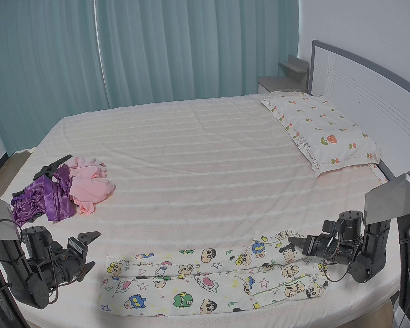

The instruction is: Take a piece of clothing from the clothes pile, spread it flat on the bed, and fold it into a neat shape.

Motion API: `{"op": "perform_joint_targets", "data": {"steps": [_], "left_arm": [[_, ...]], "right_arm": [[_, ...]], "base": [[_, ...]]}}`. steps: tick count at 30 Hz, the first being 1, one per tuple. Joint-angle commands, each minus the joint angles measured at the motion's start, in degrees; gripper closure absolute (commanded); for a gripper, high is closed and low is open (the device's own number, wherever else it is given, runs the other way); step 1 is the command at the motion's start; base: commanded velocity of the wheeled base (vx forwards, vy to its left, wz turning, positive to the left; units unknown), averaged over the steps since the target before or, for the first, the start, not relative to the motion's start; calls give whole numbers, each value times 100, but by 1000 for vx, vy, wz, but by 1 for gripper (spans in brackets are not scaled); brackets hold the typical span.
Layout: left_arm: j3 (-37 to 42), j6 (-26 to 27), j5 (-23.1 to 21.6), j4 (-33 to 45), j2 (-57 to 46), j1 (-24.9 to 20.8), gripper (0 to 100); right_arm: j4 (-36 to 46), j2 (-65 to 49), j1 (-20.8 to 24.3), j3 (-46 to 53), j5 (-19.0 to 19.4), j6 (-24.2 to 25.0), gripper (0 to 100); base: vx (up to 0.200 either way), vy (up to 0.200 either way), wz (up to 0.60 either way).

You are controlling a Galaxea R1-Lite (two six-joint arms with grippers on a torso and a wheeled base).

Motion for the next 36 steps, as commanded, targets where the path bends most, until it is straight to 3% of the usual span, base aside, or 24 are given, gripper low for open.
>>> {"op": "perform_joint_targets", "data": {"steps": [1,17,18,25,36], "left_arm": [[5,-2,-2,-1,18,4,0],[14,-2,-2,-1,27,-32,0],[14,-2,-2,-1,27,-32,0],[22,-2,-2,-1,35,-32,0],[31,-11,-2,-1,35,-40,0]], "right_arm": [[-14,34,-19,104,3,-6,100],[-111,-28,-80,711,-5,-498,100],[-111,-28,-80,711,3,-498,0],[-225,-107,-80,895,-23,-542,0],[-225,-1249,-160,825,-331,-551,0]], "base": [[0,0,0],[0,0,0],[0,0,0],[0,0,0],[0,0,0]]}}
